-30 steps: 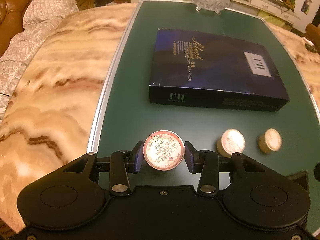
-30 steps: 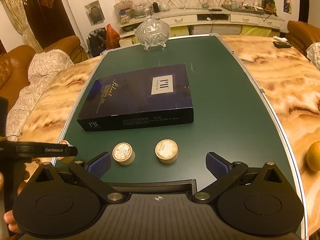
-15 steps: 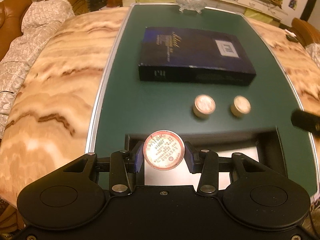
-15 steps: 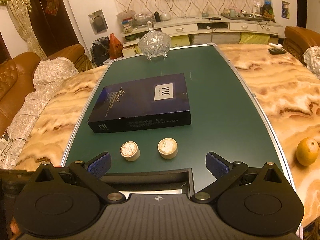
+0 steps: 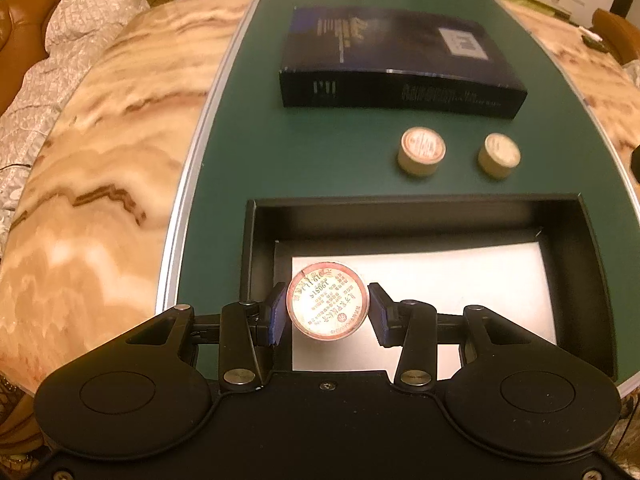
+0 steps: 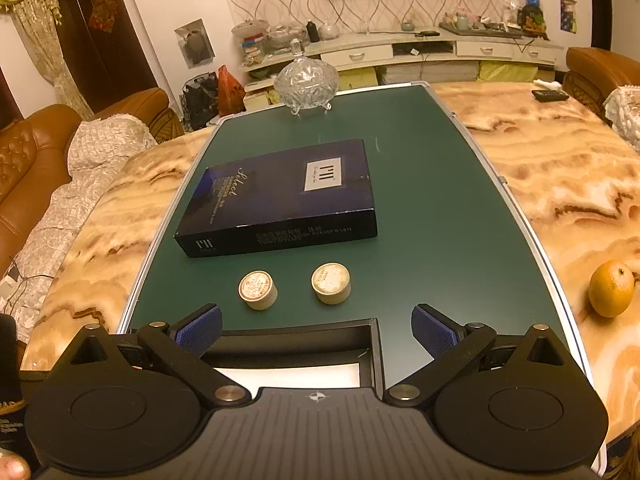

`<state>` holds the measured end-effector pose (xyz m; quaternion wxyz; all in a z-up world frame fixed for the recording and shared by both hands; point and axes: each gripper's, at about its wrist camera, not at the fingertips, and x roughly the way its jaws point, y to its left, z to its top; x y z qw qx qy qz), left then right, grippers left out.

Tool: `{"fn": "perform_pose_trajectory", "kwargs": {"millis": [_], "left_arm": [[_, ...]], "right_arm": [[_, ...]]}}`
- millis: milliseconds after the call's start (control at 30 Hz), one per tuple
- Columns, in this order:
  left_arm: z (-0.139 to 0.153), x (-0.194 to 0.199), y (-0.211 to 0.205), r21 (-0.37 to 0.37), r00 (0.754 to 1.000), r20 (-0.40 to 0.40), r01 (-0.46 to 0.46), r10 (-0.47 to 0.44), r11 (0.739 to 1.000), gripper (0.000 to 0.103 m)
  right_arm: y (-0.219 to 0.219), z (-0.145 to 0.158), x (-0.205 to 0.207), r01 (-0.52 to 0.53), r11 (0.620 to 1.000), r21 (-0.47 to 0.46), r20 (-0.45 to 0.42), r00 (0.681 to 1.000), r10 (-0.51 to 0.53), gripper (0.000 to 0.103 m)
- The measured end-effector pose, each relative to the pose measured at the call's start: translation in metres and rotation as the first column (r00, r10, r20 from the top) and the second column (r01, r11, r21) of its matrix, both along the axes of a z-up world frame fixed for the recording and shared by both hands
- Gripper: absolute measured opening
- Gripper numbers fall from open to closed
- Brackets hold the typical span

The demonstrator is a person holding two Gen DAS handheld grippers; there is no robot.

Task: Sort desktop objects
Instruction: 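Carry the pink-labelled jar back and lower it into the black tray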

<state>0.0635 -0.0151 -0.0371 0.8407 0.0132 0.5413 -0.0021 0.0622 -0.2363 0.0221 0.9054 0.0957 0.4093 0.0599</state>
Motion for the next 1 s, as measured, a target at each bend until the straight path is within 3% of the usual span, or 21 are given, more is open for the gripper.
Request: {"fn": "perform_pose_trajectory", "kwargs": {"millis": [633,1000], "left_arm": [[-0.031,0.012,0.000,0.027,0.998,-0.057,-0.021,0.023,0.999,0.041],[-0.034,0.019,-0.004,0.042,0.997,-0.071,-0.010,0.013,0.999,0.041]], "right_arm": [[-0.005,-0.010,0.001,0.010,1.000,0.008,-0.020,1.000,-0.010,0.103],[-0.008,-0.013,0.003,0.015,1.000,0.011,-0.027,1.000,-0.015,0.103]]}}
